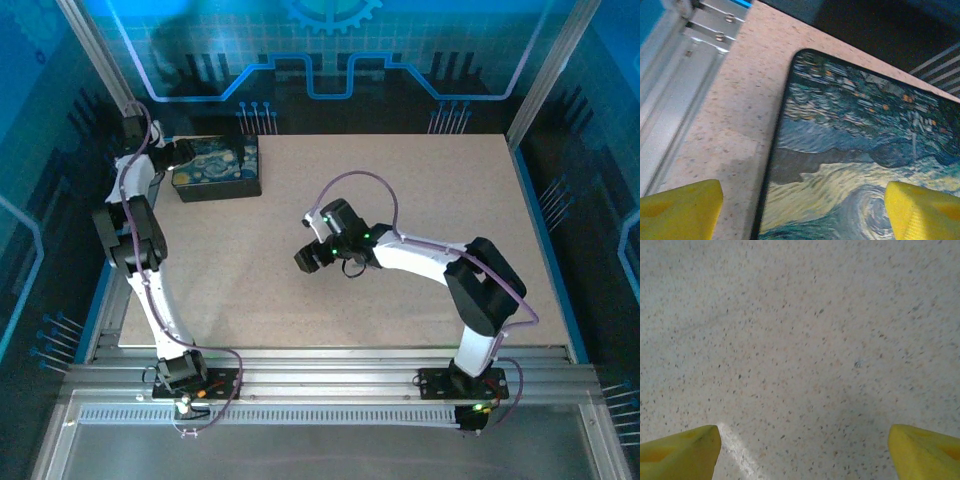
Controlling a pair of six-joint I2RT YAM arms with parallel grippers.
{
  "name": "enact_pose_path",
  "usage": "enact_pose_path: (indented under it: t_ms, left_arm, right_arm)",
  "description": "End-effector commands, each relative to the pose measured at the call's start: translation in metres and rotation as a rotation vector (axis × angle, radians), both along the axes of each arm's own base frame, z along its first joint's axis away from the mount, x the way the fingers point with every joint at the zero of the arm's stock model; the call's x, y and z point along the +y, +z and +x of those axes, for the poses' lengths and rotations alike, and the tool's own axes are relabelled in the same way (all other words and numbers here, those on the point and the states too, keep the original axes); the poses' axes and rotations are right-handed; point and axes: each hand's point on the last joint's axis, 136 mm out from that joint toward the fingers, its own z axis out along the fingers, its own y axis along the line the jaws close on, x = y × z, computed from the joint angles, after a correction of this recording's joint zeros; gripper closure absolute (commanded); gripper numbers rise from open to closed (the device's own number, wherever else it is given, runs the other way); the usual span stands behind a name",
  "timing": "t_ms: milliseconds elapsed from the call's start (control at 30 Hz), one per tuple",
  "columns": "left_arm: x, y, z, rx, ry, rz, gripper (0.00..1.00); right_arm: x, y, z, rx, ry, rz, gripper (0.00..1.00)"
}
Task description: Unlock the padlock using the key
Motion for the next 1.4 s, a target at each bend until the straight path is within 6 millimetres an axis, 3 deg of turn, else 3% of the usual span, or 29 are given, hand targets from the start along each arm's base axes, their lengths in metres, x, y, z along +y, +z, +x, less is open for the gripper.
enact_pose_path:
  t_ms: [0, 200, 367, 467, 667, 833, 933, 1100, 1200, 1267, 1300, 1367]
  left_arm:
    - [-0.031, -0.006, 0.000, 0.007, -0.178, -0.080, 0.16]
    - [-0.065, -0.012, -0.004, 0.036, -0.287, -0.058, 0.23]
    - [-0.111, -0.011, -0.014, 0.035, -0.417, 0.029, 0.30]
    - [-0.142, -0.009, -0.021, 0.040, -0.484, 0.063, 0.31]
    - [-0.182, -0.006, -0.028, 0.039, -0.528, 0.114, 0.30]
    - [-0.207, -0.004, -0.035, 0.025, -0.539, 0.071, 0.30]
    - [-0.217, -0.006, -0.036, 0.029, -0.546, 0.070, 0.30]
    - [-0.221, -0.008, -0.039, 0.041, -0.527, 0.053, 0.30]
    - [-0.223, -0.009, -0.040, 0.038, -0.517, 0.031, 0.30]
    - [-0.227, -0.009, -0.041, 0.040, -0.512, 0.010, 0.30]
    - [-0.229, -0.010, -0.041, 0.041, -0.510, 0.002, 0.31]
    - [-0.235, -0.011, -0.042, 0.042, -0.512, -0.005, 0.31]
  right_arm:
    - [0.008, 0.011, -0.007, 0.010, 0.012, 0.016, 0.13]
    - [-0.005, 0.023, -0.013, -0.016, -0.017, 0.028, 0.13]
    - [-0.021, 0.028, -0.010, -0.051, -0.057, -0.006, 0.13]
    - [-0.042, 0.037, 0.017, -0.061, -0.181, 0.020, 0.12]
    - [-0.063, 0.080, 0.105, -0.115, -0.393, 0.153, 0.12]
    - [-0.078, 0.080, 0.177, -0.105, -0.537, 0.212, 0.12]
    - [-0.087, 0.067, 0.216, -0.061, -0.591, 0.248, 0.12]
    - [-0.077, 0.047, 0.249, 0.000, -0.554, 0.272, 0.11]
    - [-0.062, 0.038, 0.257, 0.019, -0.502, 0.294, 0.13]
    - [-0.052, 0.042, 0.261, -0.006, -0.481, 0.324, 0.14]
    - [-0.047, 0.029, 0.265, -0.007, -0.477, 0.326, 0.14]
    - [-0.038, 0.026, 0.269, -0.018, -0.471, 0.348, 0.14]
